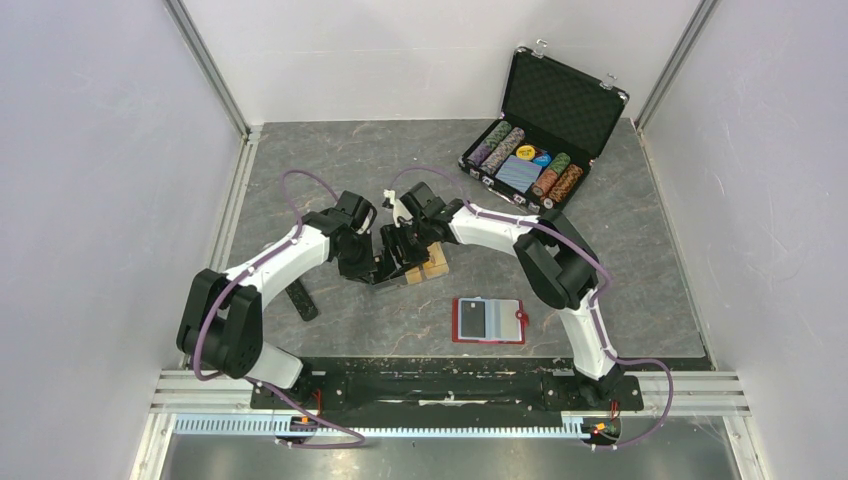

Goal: Put the credit cards into the card holder
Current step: Pick up the credit card from the storage box.

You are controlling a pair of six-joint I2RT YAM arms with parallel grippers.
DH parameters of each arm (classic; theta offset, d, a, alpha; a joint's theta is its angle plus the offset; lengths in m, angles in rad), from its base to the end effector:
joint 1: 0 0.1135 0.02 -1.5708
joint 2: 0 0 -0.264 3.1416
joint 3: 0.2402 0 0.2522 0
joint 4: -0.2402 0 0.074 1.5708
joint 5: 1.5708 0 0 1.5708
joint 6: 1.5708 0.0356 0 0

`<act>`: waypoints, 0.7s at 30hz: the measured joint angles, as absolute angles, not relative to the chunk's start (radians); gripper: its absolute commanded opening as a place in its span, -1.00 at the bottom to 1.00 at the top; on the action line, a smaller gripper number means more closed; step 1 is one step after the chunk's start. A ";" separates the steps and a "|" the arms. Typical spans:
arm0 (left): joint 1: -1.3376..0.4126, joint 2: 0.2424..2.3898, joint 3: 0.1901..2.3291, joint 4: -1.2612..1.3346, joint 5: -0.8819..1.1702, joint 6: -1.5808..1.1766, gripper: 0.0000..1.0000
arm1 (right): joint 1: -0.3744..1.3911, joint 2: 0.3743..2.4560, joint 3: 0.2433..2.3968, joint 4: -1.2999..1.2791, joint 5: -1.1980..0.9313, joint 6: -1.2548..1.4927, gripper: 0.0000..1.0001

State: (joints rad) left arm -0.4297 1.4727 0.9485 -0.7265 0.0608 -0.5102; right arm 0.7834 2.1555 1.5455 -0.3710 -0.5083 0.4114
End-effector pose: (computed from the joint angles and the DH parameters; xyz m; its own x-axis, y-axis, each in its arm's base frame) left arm 0.2452 -0.1147 0.2016 -0.9646 -0.0942 -0.2464 -0.0434 0.9780 -0.2040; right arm 0.3132 0.3364 0.1551 -0.8629 -0.3664 -0.3480 -0.5054 0.6267 0.5931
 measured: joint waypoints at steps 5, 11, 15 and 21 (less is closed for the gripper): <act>-0.432 1.474 0.949 -0.727 0.059 -0.510 -0.71 | 0.785 2.159 1.548 -0.366 -0.518 0.418 -0.07; -0.434 1.475 0.949 -0.727 0.055 -0.511 -0.73 | 0.783 2.153 1.554 -0.376 -0.546 0.435 -0.53; -0.435 1.476 0.949 -0.726 0.055 -0.510 -0.73 | 0.783 2.146 1.566 -0.403 -0.535 0.426 -0.59; -0.435 1.477 0.950 -0.727 0.054 -0.511 -0.75 | 0.786 2.136 1.599 -0.471 -0.482 0.393 -0.84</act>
